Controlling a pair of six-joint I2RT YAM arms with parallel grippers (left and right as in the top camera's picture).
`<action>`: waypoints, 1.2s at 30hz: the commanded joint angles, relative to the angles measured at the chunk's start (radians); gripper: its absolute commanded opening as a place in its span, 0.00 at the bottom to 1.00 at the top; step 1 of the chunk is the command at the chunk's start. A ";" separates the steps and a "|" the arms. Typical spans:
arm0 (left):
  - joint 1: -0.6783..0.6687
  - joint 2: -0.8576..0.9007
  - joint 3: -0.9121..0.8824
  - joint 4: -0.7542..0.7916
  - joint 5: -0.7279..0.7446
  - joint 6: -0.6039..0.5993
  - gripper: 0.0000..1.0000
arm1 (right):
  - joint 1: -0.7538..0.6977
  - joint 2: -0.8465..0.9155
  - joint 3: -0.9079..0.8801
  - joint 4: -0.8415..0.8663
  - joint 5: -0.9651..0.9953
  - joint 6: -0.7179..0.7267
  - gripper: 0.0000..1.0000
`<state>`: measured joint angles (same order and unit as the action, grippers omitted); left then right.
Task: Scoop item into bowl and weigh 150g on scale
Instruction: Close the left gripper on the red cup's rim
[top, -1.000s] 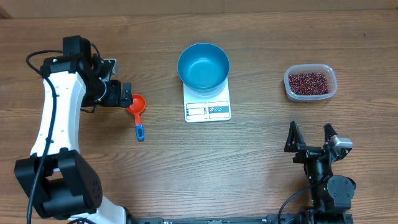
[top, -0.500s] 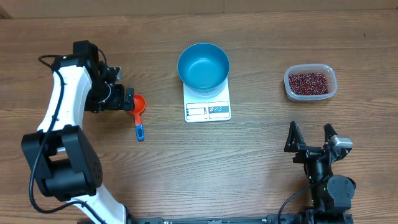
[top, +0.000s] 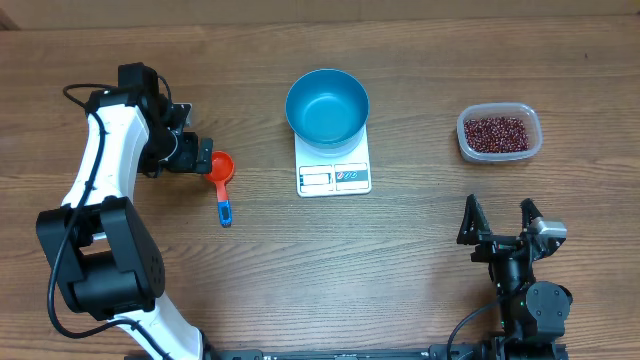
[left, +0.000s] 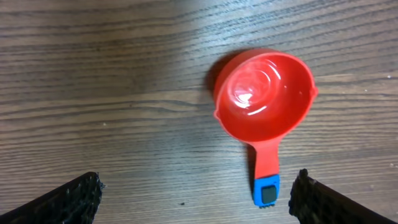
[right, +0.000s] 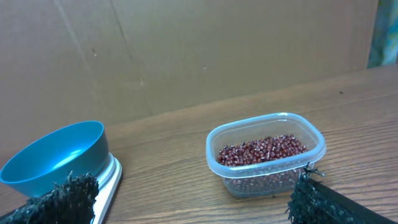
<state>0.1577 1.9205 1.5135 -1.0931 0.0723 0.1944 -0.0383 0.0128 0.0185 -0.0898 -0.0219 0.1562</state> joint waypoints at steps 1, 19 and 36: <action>-0.001 0.010 -0.002 0.006 -0.026 0.019 1.00 | 0.006 -0.008 -0.011 0.006 0.002 0.001 1.00; -0.080 0.062 -0.002 0.086 -0.136 0.007 1.00 | 0.006 -0.008 -0.011 0.006 0.002 0.001 1.00; -0.080 0.127 -0.002 0.130 -0.132 -0.008 1.00 | 0.006 -0.008 -0.011 0.006 0.003 0.001 1.00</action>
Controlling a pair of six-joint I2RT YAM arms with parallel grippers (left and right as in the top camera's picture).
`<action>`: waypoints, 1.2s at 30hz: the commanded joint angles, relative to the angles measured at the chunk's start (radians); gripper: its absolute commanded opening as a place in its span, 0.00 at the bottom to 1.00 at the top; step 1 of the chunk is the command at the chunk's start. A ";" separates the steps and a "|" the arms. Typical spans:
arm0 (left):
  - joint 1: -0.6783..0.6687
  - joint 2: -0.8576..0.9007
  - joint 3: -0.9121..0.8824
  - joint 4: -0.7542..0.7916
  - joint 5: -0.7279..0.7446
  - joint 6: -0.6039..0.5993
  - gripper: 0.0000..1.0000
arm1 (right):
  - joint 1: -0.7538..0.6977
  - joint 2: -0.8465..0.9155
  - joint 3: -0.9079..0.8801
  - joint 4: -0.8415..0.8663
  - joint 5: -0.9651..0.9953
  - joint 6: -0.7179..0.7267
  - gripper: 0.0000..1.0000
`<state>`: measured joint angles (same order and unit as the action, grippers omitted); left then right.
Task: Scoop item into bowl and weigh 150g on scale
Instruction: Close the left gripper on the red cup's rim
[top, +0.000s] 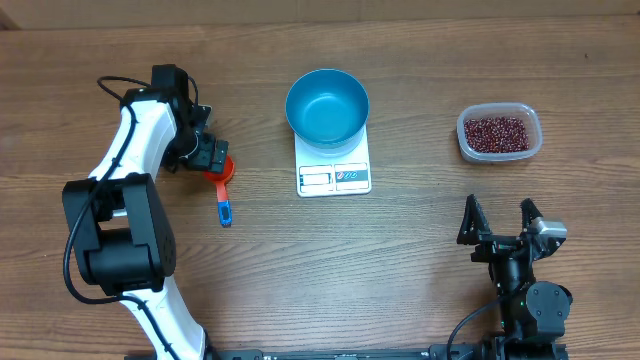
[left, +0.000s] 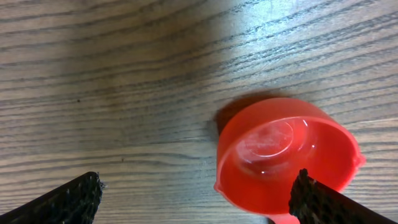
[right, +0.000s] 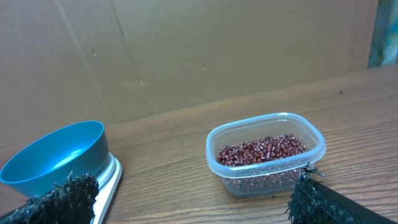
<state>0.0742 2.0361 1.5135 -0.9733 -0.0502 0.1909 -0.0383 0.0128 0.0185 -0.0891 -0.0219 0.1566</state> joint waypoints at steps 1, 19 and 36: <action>0.004 0.012 -0.002 0.018 -0.009 -0.005 1.00 | 0.006 -0.008 -0.011 0.005 0.003 0.000 1.00; 0.004 0.019 -0.007 0.039 -0.009 -0.005 1.00 | 0.006 -0.008 -0.011 0.005 0.002 0.000 1.00; 0.004 0.068 -0.009 0.048 -0.001 -0.005 1.00 | 0.006 -0.008 -0.011 0.005 0.002 0.000 1.00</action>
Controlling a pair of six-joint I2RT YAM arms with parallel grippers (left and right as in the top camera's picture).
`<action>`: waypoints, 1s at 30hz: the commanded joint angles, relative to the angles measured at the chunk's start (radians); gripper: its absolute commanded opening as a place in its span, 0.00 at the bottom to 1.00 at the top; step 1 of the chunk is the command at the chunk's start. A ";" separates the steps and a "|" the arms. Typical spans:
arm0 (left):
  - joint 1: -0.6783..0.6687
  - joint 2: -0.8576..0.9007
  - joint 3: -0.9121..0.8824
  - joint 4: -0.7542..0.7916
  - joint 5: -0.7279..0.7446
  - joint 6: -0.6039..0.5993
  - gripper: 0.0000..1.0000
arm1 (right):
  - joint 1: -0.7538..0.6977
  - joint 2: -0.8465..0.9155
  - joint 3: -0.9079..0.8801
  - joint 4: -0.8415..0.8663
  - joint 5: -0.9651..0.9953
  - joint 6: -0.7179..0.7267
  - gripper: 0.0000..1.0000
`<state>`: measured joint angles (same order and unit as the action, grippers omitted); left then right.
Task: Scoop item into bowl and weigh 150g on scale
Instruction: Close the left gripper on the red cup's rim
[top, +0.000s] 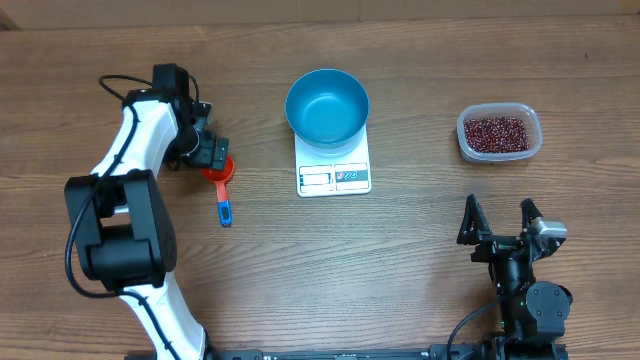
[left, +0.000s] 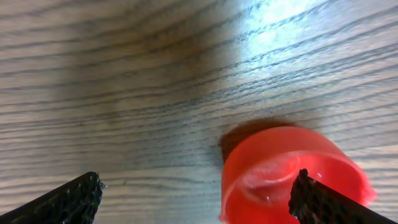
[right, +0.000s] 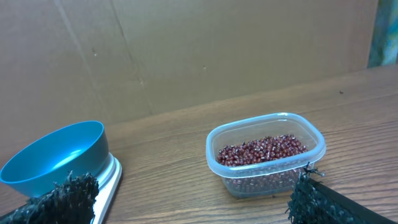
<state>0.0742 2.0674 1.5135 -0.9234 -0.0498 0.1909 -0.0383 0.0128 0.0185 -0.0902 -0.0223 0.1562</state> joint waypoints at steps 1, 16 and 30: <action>0.004 0.043 -0.009 -0.004 -0.002 -0.005 1.00 | 0.006 -0.008 -0.011 0.006 0.003 0.001 1.00; 0.004 0.050 -0.009 -0.003 -0.001 -0.005 1.00 | 0.006 -0.008 -0.011 0.006 0.003 0.001 1.00; 0.004 0.050 -0.009 -0.006 -0.002 -0.005 0.44 | 0.006 -0.008 -0.011 0.006 0.003 0.001 1.00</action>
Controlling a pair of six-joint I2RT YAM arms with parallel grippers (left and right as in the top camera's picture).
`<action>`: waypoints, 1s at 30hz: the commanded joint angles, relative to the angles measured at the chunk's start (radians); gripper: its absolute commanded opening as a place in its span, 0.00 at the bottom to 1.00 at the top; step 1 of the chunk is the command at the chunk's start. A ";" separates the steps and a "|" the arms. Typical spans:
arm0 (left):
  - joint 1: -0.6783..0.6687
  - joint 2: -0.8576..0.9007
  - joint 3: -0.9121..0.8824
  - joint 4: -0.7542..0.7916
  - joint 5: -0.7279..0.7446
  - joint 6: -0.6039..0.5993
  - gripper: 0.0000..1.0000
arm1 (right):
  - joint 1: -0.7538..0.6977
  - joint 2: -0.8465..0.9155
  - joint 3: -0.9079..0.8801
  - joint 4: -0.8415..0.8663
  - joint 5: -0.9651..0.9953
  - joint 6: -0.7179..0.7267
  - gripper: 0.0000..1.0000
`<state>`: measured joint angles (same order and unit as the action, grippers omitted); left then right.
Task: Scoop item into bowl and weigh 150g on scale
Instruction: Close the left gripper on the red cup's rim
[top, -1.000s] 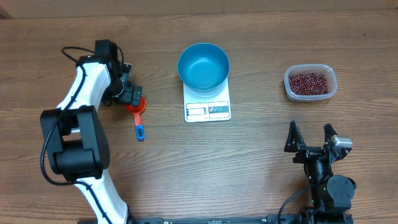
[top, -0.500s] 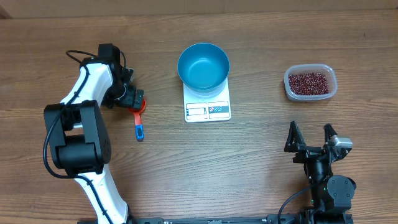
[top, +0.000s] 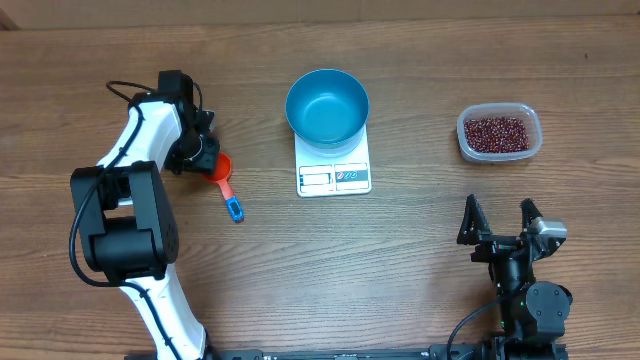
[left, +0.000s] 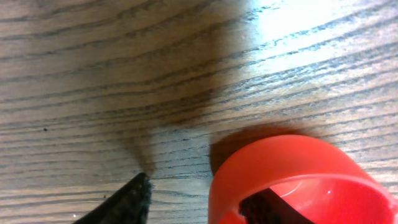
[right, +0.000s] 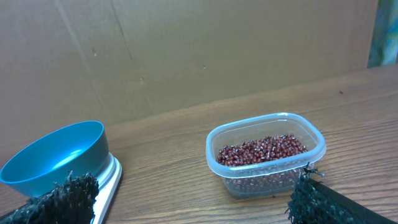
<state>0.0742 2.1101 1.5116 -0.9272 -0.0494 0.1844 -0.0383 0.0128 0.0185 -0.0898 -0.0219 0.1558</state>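
Note:
The red scoop (top: 221, 168) with a blue handle tip lies left of the scale; its cup (left: 298, 180) fills the lower right of the left wrist view. My left gripper (top: 204, 158) (left: 202, 194) straddles the cup's near wall. One finger (left: 264, 208) is inside the cup, the other (left: 127, 202) outside, a small gap from the wall. The blue bowl (top: 327, 104) (right: 56, 152) sits empty on the white scale (top: 335, 170). The tub of red beans (top: 499, 132) (right: 265, 152) stands at the right. My right gripper (top: 500, 228) (right: 186, 199) rests open near the front edge.
The wooden table (top: 400, 260) carries only these things. A cardboard wall (right: 217, 43) rises behind the table's far edge. The left arm's white links (top: 135, 150) and cable reach along the left side.
The left jaws have narrowed and now stand astride the cup's wall, one finger inside it. The scoop's handle has swung from straight toward the front to front-right. The right arm is unchanged.
The left gripper hung open just left of the scoop, whole cup and handle in its view. It then stood lower and closer over the cup, jaws still wide. Now the jaws are narrower, around the cup wall, and the scoop has turned.

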 joint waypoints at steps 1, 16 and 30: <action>0.004 0.008 -0.007 -0.003 -0.002 0.002 0.41 | 0.006 -0.008 -0.011 0.006 0.003 0.001 1.00; 0.004 0.008 -0.007 -0.002 -0.002 0.002 0.04 | 0.006 -0.008 -0.011 0.006 0.003 0.001 1.00; 0.014 -0.097 0.103 -0.144 0.079 -0.002 0.05 | 0.006 -0.008 -0.011 0.006 0.002 0.001 1.00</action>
<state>0.0830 2.1014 1.5513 -1.0515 0.0010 0.1864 -0.0383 0.0128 0.0185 -0.0898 -0.0219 0.1566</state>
